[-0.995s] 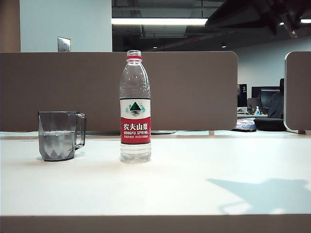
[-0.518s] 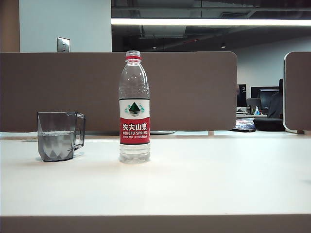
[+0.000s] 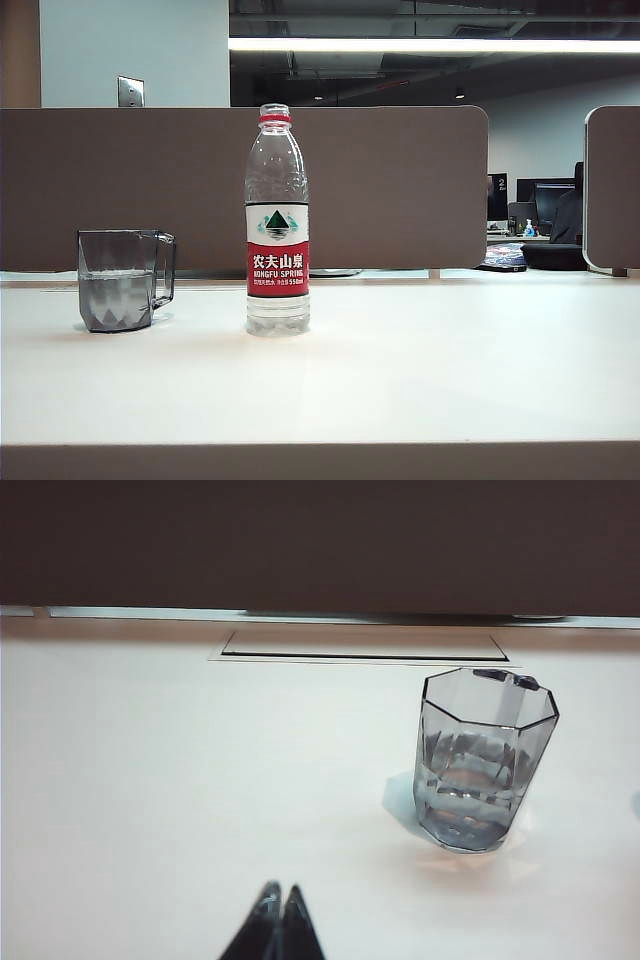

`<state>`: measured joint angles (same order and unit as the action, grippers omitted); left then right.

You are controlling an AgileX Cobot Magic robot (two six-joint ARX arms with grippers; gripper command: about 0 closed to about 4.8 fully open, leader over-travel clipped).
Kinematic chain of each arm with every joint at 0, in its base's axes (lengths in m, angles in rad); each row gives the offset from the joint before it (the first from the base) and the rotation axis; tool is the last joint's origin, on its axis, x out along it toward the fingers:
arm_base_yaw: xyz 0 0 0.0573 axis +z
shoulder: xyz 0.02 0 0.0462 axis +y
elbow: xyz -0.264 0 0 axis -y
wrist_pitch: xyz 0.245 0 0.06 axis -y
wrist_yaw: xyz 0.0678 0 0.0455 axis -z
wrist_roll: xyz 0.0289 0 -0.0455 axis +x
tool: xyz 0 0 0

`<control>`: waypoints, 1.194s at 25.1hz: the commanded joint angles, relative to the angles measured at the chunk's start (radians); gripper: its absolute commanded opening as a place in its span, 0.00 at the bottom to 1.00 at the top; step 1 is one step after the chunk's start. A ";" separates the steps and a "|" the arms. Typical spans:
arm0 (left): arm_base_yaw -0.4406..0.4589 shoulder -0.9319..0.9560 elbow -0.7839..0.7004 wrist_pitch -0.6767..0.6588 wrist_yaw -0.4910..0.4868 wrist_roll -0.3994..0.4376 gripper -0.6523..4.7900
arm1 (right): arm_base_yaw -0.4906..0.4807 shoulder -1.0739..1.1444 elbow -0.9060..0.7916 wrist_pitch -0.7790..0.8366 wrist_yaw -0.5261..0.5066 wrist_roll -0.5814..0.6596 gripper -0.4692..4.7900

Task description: Pick up the mineral water bottle on the table and pour water into the mug until it's half full.

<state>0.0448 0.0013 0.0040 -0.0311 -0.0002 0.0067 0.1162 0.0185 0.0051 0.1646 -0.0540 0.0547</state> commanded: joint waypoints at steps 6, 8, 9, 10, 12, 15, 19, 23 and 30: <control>0.000 0.000 0.003 0.010 0.004 0.000 0.11 | -0.059 -0.019 -0.004 -0.042 -0.016 0.005 0.08; 0.000 0.000 0.003 0.010 0.004 0.000 0.11 | -0.089 -0.019 -0.004 -0.062 -0.014 0.003 0.08; 0.000 0.000 0.003 0.010 0.004 0.000 0.11 | -0.106 -0.019 -0.004 -0.076 -0.013 0.001 0.08; 0.000 0.000 0.003 0.010 0.004 0.000 0.11 | -0.118 -0.019 -0.004 -0.085 -0.011 0.001 0.08; 0.000 0.000 0.003 0.010 0.004 0.000 0.11 | -0.151 -0.019 -0.004 -0.098 -0.011 0.001 0.08; 0.000 0.000 0.003 0.010 0.004 0.000 0.11 | -0.154 -0.019 -0.004 -0.116 0.011 -0.011 0.08; 0.000 0.000 0.003 0.010 0.004 0.000 0.11 | -0.169 -0.019 -0.004 -0.120 0.010 -0.010 0.08; 0.000 0.000 0.003 0.010 0.004 0.000 0.11 | -0.175 -0.019 -0.004 -0.117 0.010 -0.010 0.08; 0.000 0.000 0.003 0.010 0.004 0.000 0.11 | -0.174 -0.019 -0.004 -0.116 0.010 -0.010 0.08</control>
<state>0.0448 0.0013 0.0040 -0.0307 -0.0002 0.0067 -0.0586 0.0010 0.0055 0.0280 -0.0460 0.0452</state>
